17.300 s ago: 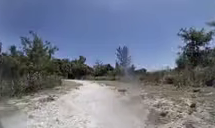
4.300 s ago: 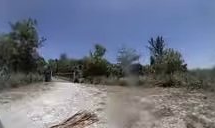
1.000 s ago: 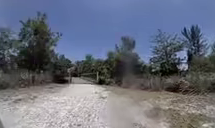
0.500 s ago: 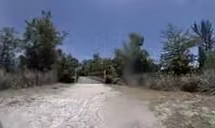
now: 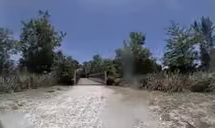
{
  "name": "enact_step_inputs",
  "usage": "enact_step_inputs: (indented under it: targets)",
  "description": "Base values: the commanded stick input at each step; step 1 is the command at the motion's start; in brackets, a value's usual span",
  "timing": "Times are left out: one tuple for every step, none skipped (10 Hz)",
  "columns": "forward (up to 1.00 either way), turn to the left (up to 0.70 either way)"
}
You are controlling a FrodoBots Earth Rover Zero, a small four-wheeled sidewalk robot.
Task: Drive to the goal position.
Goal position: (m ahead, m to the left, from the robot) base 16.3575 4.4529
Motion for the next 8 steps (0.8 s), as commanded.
enact_step_inputs:
  targets:
    - [0.7, 0.0]
    - [0.7, 0.0]
    - [0.7, 0.11]
    - [0.7, 0.14]
    - [0.7, 0.14]
    - [0.7, 0.14]
    - [0.7, 0.14]
    - [0.7, 0.14]
